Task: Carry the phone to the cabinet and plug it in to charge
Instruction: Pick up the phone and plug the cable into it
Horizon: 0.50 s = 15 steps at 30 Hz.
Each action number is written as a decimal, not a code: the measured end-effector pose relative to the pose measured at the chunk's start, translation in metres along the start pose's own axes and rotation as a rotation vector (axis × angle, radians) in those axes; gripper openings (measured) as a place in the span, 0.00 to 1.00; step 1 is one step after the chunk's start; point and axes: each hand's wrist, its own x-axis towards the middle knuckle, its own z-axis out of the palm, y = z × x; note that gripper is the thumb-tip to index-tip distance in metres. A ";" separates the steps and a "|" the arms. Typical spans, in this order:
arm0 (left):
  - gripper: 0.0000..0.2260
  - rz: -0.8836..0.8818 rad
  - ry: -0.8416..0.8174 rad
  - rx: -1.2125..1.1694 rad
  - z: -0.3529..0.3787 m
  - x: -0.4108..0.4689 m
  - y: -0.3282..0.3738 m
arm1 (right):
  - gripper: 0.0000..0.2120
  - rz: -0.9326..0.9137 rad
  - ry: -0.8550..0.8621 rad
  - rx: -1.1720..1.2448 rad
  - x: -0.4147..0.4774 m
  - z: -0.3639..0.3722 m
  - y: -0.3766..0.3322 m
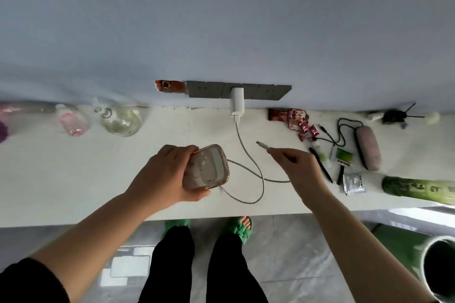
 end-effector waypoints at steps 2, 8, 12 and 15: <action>0.42 0.024 0.009 0.008 -0.026 -0.011 0.025 | 0.07 -0.050 -0.056 -0.013 -0.025 -0.013 -0.025; 0.41 0.083 0.098 0.108 -0.095 -0.044 0.075 | 0.07 -0.136 -0.261 -0.070 -0.084 -0.057 -0.090; 0.41 0.086 0.146 0.160 -0.130 -0.071 0.098 | 0.06 -0.236 -0.339 -0.112 -0.112 -0.084 -0.128; 0.41 0.079 0.171 0.169 -0.148 -0.090 0.112 | 0.05 -0.309 -0.397 -0.188 -0.132 -0.094 -0.150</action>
